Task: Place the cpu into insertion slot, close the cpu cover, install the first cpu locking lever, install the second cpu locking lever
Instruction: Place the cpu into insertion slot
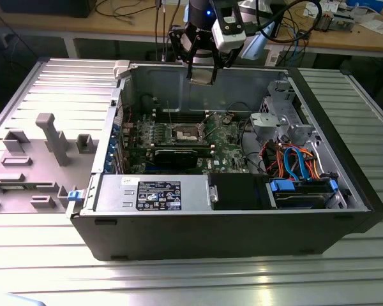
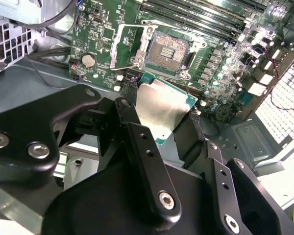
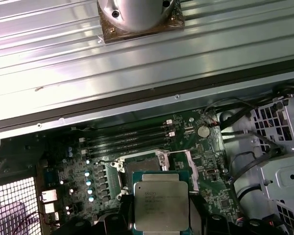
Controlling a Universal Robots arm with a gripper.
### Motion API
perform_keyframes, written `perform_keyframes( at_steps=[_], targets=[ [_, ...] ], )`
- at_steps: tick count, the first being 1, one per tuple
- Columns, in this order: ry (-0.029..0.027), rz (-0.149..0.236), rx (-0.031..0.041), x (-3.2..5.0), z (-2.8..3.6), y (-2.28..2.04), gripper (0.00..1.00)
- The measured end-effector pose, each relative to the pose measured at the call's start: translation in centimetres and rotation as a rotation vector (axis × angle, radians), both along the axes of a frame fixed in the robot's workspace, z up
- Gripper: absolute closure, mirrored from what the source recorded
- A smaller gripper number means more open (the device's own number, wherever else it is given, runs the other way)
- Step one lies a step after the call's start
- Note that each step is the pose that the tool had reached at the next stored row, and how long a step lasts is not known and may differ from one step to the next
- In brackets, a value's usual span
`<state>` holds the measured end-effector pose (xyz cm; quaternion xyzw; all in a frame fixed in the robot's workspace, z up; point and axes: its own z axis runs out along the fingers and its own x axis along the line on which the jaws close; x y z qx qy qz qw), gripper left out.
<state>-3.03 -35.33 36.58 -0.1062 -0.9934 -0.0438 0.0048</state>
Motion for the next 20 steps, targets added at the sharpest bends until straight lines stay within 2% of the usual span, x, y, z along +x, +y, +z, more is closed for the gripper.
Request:
perform_keyframes(
  at_steps=[4,6,20],
  targets=[
    [0.0002,-0.058,-0.0016,0.0,-0.09,0.0,0.46],
    [0.0002,-0.069,-0.0017,-0.02,-0.1,0.0,0.46],
    [0.0001,-0.073,-0.0015,-0.17,-0.11,0.0,0.46]
  ],
)
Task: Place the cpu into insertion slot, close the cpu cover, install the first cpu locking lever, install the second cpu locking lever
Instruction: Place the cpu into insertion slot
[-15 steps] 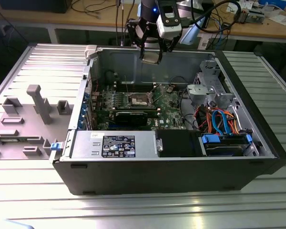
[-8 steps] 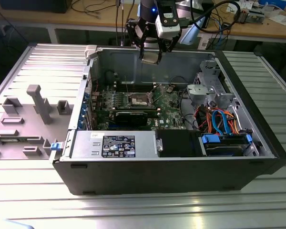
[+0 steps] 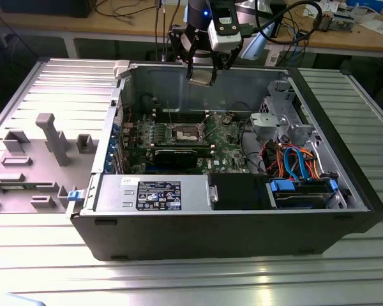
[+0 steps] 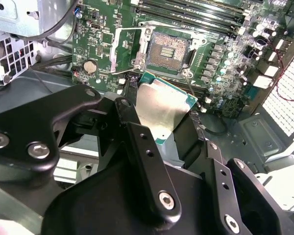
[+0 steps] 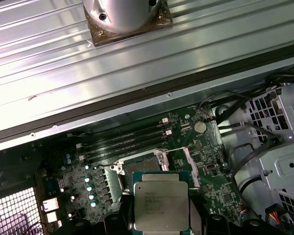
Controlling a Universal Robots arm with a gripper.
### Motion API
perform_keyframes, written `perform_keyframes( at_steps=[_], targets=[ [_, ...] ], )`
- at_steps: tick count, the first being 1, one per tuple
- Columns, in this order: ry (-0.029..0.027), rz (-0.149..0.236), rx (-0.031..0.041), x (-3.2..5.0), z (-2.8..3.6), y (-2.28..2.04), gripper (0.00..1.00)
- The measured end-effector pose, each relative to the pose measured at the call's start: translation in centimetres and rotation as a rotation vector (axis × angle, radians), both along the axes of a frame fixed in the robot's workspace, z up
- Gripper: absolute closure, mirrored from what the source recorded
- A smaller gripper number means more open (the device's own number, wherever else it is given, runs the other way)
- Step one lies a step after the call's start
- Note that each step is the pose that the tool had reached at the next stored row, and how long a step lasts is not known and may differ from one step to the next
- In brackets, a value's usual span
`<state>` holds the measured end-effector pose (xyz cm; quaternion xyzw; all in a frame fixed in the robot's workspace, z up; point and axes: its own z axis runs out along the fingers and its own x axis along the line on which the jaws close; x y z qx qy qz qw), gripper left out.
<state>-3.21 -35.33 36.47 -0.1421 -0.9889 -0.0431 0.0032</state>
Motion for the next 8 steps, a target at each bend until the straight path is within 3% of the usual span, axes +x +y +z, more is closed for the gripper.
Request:
perform_keyframes(
  at_steps=[2,8],
  targets=[
    [0.0,-0.003,-0.0002,0.0,0.0,0.0,0.46],
    [0.0,-0.062,-0.0001,0.0,-0.13,0.0,0.46]
  ],
)
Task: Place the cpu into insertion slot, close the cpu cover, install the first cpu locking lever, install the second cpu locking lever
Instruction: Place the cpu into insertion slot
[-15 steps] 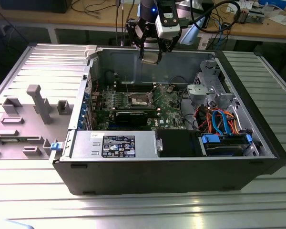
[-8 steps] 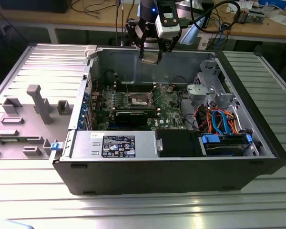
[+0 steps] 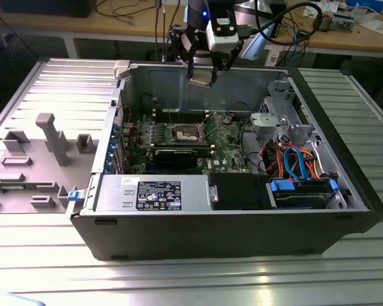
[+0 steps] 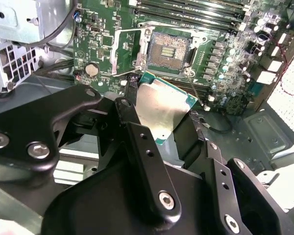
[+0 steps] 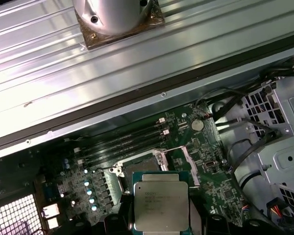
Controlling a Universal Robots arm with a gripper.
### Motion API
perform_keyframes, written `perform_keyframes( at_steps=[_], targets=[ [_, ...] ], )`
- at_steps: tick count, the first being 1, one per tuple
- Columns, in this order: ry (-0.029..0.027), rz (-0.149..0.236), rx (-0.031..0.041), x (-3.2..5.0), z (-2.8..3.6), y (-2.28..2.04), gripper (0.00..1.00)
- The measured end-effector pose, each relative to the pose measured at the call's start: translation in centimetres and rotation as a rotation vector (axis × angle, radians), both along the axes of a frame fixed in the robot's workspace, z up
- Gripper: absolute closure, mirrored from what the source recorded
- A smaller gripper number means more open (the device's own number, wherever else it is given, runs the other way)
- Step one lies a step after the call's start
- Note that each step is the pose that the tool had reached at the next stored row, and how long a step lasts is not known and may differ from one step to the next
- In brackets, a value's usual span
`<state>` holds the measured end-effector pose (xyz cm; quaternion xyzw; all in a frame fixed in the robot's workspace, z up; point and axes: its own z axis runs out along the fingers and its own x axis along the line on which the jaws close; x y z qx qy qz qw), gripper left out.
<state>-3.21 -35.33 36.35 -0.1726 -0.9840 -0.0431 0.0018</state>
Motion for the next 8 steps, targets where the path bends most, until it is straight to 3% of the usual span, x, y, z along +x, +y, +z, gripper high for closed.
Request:
perform_keyframes(
  at_steps=[4,8],
  targets=[
    [0.0,-0.047,0.0,0.0,-0.08,0.0,0.46],
    [0.0,-0.066,0.0,0.0,-0.09,0.0,0.46]
  ],
)
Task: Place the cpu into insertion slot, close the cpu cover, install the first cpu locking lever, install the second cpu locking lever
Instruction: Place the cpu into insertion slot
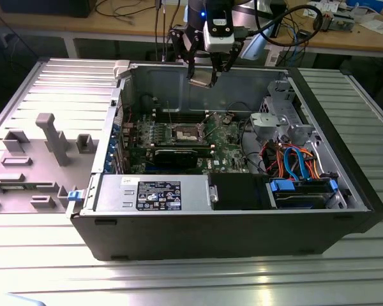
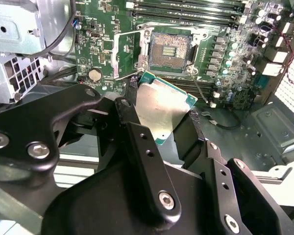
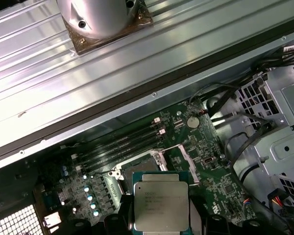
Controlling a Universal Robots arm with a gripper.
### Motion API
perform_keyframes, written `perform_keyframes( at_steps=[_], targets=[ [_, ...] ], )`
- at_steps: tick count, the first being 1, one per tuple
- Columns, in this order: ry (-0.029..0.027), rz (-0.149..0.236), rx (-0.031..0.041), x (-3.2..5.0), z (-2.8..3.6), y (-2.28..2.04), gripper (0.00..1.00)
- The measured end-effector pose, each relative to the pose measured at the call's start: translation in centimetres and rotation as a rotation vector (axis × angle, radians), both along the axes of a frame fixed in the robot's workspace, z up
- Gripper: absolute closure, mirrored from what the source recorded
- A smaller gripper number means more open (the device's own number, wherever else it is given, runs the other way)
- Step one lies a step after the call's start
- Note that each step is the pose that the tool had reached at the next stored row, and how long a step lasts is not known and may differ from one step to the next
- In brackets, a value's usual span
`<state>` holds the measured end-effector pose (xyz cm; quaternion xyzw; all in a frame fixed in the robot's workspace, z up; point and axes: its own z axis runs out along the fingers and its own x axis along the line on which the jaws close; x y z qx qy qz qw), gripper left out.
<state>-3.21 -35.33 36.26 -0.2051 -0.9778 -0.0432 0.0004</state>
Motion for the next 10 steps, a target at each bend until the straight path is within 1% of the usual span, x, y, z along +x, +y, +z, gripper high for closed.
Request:
perform_keyframes(
  at_steps=[10],
  targets=[
    [0.0,-0.001,0.0,0.0,0.0,0.0,0.46]
  ],
)
